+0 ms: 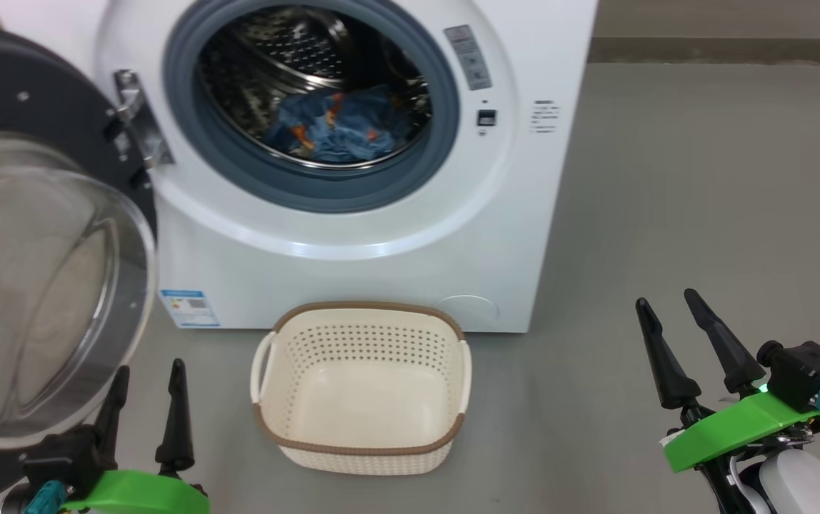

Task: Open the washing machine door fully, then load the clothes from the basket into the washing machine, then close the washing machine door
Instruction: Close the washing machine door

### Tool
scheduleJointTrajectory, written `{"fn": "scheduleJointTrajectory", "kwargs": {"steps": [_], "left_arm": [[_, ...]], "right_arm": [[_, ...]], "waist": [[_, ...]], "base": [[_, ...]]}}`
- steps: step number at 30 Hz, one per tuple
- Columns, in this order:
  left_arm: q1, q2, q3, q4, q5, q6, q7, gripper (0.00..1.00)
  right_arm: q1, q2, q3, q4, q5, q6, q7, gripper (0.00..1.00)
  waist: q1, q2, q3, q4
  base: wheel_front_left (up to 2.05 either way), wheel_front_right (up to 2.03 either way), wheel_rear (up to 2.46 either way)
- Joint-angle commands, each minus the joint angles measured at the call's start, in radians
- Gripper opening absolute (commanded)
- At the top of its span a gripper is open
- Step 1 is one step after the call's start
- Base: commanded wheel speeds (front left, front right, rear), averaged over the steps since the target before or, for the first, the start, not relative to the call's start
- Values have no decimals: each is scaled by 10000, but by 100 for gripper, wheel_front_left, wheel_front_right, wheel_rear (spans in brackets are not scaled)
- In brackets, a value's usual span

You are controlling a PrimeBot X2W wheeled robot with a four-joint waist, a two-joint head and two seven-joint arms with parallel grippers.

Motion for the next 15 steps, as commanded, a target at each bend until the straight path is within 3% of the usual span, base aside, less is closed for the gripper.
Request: {"fn": "scheduleJointTrajectory", "kwargs": {"steps": [1,15], "left_arm": [[-161,217,366,-296,108,68,-133,100],[-98,284,395,-299,56,178,-133,100]], "right_arm": [[39,-102,165,-216,-1,44,-51,100],[110,-4,326,-177,7,44,-51,100]], "waist": [[0,0,-26,403],[0,0,-238,1969]], "base": [[0,0,0],[0,0,0]]}}
